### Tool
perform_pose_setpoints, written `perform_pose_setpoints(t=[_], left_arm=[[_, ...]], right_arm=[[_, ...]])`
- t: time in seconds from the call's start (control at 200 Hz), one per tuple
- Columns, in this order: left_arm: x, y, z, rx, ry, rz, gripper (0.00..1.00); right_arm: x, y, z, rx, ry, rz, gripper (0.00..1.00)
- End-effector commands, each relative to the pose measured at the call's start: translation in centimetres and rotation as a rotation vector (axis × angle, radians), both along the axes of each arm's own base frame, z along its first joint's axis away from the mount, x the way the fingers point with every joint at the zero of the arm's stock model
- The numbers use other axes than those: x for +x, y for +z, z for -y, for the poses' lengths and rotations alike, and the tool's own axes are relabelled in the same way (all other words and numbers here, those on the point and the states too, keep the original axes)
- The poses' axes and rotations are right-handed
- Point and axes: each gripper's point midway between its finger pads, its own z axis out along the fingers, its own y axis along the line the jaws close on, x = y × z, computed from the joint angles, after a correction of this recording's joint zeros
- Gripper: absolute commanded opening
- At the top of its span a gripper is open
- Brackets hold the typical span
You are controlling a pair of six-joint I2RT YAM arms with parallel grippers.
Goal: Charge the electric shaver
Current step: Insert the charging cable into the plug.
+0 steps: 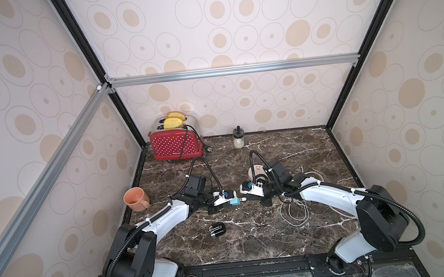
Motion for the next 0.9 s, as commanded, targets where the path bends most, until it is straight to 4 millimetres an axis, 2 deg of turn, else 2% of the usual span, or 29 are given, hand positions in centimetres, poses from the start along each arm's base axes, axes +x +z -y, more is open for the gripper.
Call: perform_pose_setpoints(t=[0.0,0.351,0.556,0.891], left_arm=[[0.0,0.6,0.1,-0.014,-0.014,0.017,0.0],[0.3,0.8,0.2,-0.026,0.003,0.022,0.0],[0.3,0.8,0.2,-0.031,0.0,0.02,0.0],[-0.1,0.9,0.3,-0.038,-0.012,0.01,0.0]], right_arm=[[-0.8,0.1,-0.6,0.016,0.039,-0.01,0.0],[-1.7,-0.8,-0.5,-0.009,0.061,-0.031,0.0],[-1.5,-1.2,-0.7,-0.024,0.057,-0.019,0.0],[-0.2,0.0,-1.4,0.01,0.032,0.039,0.0]])
